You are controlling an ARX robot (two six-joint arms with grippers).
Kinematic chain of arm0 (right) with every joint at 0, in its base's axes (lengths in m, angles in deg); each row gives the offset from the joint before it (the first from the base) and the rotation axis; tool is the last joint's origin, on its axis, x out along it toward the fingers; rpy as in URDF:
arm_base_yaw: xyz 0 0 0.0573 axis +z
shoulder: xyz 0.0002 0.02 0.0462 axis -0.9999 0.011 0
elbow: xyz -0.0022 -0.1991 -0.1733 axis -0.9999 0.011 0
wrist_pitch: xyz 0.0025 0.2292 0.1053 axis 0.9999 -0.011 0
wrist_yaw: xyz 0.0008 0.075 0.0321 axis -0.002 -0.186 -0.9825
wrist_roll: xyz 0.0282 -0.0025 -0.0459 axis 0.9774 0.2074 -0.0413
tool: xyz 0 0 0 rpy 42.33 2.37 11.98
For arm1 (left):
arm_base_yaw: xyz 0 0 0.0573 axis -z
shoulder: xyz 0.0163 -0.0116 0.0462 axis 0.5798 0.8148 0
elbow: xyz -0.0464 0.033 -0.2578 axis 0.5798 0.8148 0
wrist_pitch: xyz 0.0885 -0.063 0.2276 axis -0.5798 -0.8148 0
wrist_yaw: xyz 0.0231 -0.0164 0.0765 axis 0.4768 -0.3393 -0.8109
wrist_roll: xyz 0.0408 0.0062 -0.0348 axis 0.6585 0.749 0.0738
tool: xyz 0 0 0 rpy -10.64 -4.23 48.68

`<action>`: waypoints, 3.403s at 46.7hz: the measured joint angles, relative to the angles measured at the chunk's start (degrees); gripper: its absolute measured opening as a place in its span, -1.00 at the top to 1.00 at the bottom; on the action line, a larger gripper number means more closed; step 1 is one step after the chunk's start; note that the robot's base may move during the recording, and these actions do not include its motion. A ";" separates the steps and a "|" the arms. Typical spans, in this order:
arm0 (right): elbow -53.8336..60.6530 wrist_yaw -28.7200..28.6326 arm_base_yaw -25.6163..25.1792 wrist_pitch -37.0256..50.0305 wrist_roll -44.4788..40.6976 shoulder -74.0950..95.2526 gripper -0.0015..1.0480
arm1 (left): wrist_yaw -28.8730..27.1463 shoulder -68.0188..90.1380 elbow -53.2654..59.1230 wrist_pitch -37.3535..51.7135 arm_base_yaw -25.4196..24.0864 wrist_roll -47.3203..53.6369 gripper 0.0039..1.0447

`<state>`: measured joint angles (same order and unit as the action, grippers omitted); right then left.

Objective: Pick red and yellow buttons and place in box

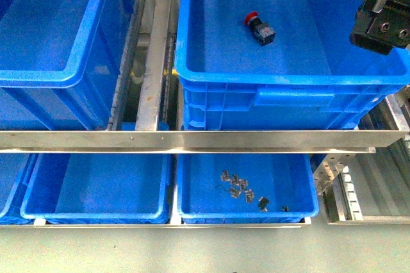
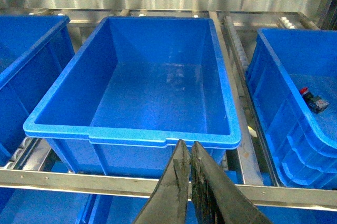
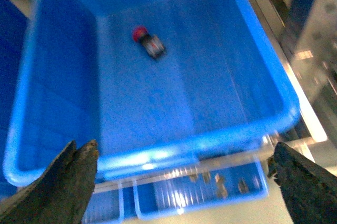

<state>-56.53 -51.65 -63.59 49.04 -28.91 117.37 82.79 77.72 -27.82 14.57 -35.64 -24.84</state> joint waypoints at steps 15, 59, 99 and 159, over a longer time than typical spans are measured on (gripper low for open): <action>17.14 -9.53 -9.42 29.94 -22.23 -9.27 0.37 | -0.02 0.02 0.00 0.00 0.02 -0.02 0.96; 25.18 -25.38 -25.55 0.61 -23.54 -48.00 0.93 | -0.04 0.11 0.00 0.00 0.02 0.00 0.96; 25.20 -25.38 -25.59 -16.63 -23.54 -65.64 0.93 | -0.04 0.11 0.00 0.00 0.02 -0.02 0.96; 25.18 -25.38 -25.68 -27.41 -23.69 -76.06 -0.88 | 0.04 0.20 -0.02 0.00 0.04 0.00 0.96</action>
<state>-31.35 -77.03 -89.27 21.63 -52.61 41.31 82.83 77.91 -27.84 14.57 -35.60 -24.84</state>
